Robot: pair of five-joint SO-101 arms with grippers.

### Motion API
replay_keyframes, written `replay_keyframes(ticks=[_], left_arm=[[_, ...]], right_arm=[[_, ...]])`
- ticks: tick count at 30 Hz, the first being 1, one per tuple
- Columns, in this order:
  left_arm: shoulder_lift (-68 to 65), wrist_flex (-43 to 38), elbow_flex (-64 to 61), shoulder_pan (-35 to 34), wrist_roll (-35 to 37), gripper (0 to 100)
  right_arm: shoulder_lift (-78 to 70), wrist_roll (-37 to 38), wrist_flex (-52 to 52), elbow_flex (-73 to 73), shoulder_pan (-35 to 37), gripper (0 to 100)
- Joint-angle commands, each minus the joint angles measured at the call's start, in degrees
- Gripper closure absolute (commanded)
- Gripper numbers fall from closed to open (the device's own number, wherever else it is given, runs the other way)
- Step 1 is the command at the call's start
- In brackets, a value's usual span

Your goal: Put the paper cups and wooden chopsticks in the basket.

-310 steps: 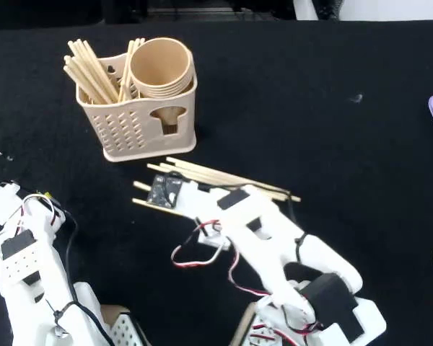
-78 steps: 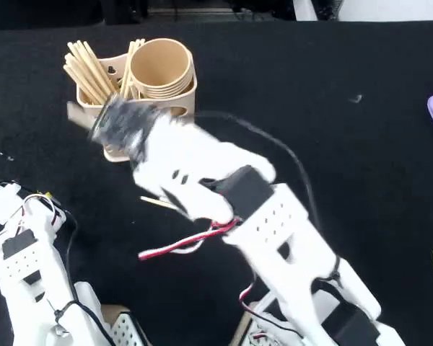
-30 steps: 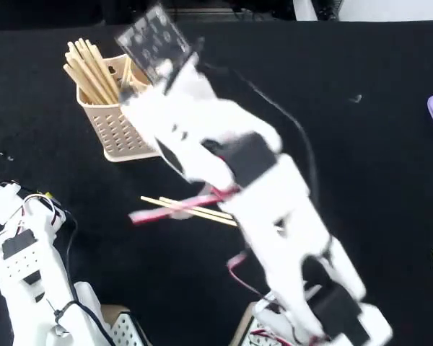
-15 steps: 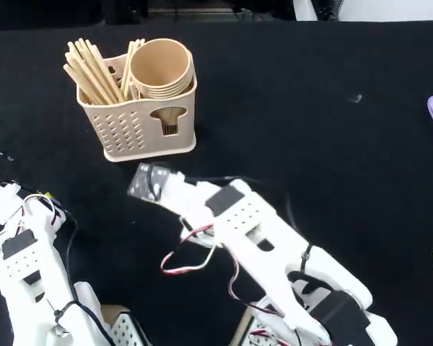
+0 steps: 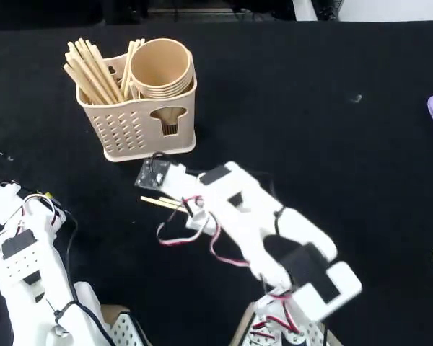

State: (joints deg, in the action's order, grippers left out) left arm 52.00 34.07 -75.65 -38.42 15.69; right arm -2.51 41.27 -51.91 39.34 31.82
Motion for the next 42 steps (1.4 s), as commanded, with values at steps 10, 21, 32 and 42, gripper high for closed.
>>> replay_keyframes(ticks=[10,21,32,42], left_arm=[[1.05,-0.53,0.57,0.22,-0.35,84],[1.05,-0.53,0.57,0.22,-0.35,84],[1.05,-0.7,0.57,0.22,-0.35,84],[1.05,-0.53,0.57,0.22,-0.35,84]], right_arm=[[-4.79,5.8,-7.21,-4.09,1.23,96.9],[19.56,-2.9,-19.6,-11.65,1.23,98.8],[40.84,-22.24,0.26,-25.27,11.25,98.7],[25.36,-36.22,49.32,-27.56,9.67,98.7]])
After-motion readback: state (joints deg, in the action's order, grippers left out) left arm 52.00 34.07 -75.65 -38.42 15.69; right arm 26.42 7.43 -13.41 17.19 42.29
